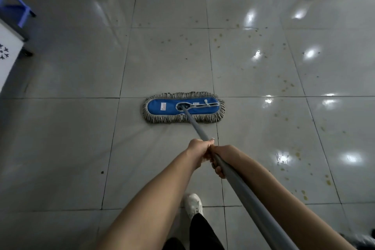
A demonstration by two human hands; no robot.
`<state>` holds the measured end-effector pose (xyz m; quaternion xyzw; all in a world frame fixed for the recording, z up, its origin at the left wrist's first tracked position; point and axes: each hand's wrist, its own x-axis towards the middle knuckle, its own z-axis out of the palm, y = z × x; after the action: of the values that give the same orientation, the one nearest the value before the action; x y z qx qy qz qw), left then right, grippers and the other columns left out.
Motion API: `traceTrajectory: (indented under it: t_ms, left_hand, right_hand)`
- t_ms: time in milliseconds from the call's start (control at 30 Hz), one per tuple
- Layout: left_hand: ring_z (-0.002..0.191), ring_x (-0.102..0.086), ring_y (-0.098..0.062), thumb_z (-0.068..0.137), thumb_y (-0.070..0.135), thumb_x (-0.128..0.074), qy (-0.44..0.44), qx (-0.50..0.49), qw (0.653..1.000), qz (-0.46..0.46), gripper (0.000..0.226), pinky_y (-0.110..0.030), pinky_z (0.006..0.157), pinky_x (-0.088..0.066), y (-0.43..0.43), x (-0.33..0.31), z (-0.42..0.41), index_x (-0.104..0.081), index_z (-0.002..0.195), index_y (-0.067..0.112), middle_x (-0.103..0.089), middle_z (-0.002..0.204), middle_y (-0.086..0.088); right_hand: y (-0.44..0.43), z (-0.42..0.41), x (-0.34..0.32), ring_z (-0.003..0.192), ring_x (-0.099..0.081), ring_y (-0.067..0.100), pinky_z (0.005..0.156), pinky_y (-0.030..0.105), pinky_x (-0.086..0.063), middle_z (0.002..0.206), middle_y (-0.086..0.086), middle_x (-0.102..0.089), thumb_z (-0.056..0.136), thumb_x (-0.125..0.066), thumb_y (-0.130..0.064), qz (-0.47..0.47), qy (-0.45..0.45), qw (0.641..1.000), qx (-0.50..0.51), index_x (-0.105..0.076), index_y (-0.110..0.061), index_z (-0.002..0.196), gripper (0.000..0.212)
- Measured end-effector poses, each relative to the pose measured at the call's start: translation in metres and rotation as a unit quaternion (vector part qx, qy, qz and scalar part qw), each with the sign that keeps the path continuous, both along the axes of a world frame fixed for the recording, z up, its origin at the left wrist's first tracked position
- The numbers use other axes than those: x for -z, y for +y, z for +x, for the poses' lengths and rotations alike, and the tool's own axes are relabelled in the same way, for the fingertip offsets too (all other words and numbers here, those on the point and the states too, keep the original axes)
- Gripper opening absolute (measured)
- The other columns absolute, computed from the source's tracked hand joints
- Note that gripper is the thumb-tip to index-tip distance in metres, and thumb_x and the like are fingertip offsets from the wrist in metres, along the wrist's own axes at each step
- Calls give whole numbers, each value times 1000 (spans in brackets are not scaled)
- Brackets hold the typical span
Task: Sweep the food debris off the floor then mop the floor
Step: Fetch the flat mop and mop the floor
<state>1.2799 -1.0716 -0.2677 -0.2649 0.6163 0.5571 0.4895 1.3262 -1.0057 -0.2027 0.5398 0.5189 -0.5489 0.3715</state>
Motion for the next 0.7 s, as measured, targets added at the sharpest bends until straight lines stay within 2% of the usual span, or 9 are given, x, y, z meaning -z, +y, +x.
traceTrajectory:
  t_ms: [100,167,333,600,700]
  left_hand:
    - [60,-59,-15,90,15,-61,-2,-2,1000,7,14,-24,47,-51,12,0,-35,-57,91,2,-58,68,-6]
    - [60,-58,-15,90,14,-61,-1,-4,1000,19,13,-23,46,-52,19,-1,-57,-56,87,2,-57,69,-6]
    - [59,-57,-15,90,14,-60,-1,-7,999,38,16,-20,47,-55,26,-4,-119,-54,79,4,-56,68,-6]
    - [61,-58,-15,91,14,-60,-7,-9,999,43,15,-24,53,-53,17,5,-231,-54,81,4,-57,71,-6]
    - [65,-58,-15,92,13,-57,2,-6,999,41,12,-24,55,-53,17,1,-278,-55,91,1,-57,75,-7]
  right_hand:
    - [13,-36,0,18,-37,12,31,9,-33,54,5,-42,97,-40,-40,1,-5,1000,-9,-44,-7,59,51]
    - [21,-58,1,18,-37,12,31,9,-33,52,5,-43,97,-41,-41,7,-7,1000,-12,-45,-7,60,51]
    - [31,-117,4,19,-38,12,32,10,-35,29,2,-43,96,-41,-42,19,2,1000,-19,-46,-7,60,51]
    - [25,-225,14,28,-46,12,36,15,-40,40,2,-50,94,-46,-42,10,29,999,-8,-55,-7,70,43]
    - [24,-270,12,30,-47,12,37,16,-41,43,2,-52,93,-47,-41,4,41,999,-1,-58,-7,75,41]
